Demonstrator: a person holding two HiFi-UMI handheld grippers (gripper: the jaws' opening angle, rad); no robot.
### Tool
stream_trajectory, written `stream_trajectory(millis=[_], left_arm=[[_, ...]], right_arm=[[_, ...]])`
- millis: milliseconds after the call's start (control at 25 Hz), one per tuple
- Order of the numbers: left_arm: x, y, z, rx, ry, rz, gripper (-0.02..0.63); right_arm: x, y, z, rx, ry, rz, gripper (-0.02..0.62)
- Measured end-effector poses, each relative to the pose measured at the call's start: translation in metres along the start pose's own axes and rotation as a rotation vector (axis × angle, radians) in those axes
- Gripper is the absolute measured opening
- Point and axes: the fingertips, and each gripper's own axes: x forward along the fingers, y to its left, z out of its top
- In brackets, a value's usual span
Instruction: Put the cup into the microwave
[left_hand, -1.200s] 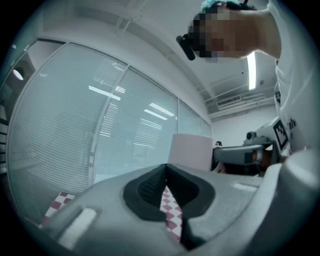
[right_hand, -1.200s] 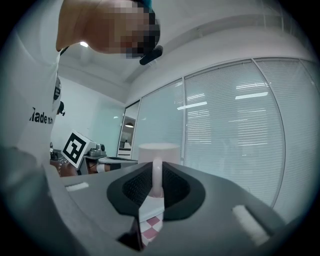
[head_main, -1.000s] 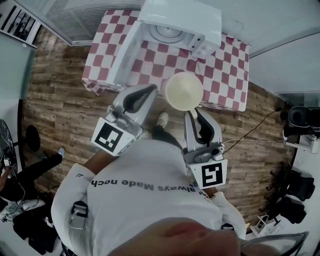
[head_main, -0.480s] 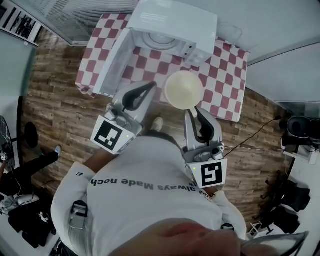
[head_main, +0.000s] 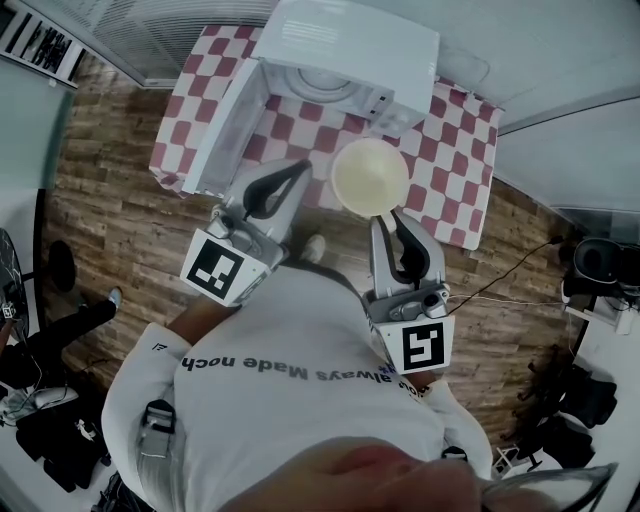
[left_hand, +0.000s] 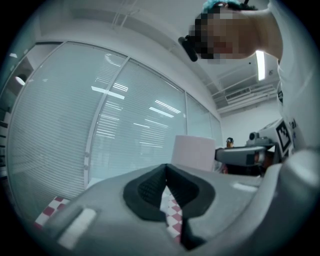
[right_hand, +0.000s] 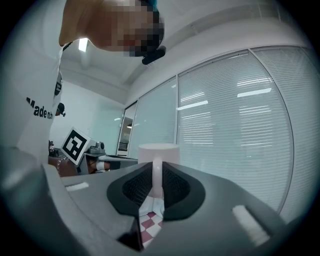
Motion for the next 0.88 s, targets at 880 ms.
stream_trajectory(millis=[880], left_arm=[[0.006,0.088,-0.005,-0.024,0.030,-0.053,0.003]], right_arm=[[0.083,0.015,-0.010,-0.015,0.025,-0.049,0.041]])
